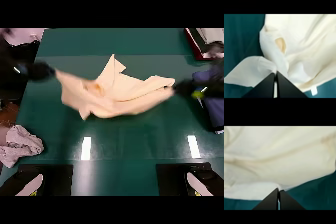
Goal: Fold the shirts.
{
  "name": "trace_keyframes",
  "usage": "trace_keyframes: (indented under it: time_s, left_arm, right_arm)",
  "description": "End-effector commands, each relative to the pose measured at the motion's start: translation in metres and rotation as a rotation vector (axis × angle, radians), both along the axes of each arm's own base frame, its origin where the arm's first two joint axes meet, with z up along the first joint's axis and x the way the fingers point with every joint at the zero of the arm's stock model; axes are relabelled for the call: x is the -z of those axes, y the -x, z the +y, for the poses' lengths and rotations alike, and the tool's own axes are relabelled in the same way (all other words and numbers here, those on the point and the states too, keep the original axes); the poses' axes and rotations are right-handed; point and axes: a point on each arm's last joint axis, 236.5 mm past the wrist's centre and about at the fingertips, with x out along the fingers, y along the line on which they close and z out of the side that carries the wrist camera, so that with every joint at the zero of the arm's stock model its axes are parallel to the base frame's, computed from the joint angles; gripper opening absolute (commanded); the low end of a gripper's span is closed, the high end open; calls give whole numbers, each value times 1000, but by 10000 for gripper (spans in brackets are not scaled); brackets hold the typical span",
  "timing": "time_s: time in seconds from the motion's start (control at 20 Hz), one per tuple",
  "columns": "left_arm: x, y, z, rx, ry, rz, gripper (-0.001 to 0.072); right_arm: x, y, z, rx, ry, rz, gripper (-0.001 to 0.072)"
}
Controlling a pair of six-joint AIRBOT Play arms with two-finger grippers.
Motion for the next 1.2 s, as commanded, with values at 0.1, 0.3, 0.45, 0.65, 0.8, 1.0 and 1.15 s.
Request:
trace_keyframes:
  time_s: [0.1, 0.3, 0.45, 0.65, 0.8, 1.0, 1.15]
  left_arm:
    - [-281, 74, 7, -45, 117, -725, 27]
    - [-380, 174, 11, -32, 136, -1027, 27]
    - [-401, 223, 14, -36, 153, -1127, 27]
    - [-396, 244, 11, -13, 133, -1123, 26]
    - [-353, 197, 12, -26, 51, -963, 26]
    - [-196, 81, 22, -44, -98, -472, 26]
    - [-56, 25, 16, 11, -136, -79, 27]
  right_arm:
    - [-290, 41, -12, 74, -47, -765, 14]
    - [-356, 94, -22, 86, 32, -909, 14]
    - [-364, 122, -40, 135, 125, -893, 14]
    - [-347, 141, -89, 337, 175, -749, 13]
    - [-297, 120, -110, 412, 223, -504, 14]
    - [-163, 57, -109, 347, 314, 12, 14]
    - [-61, 14, -106, 253, 392, 322, 14]
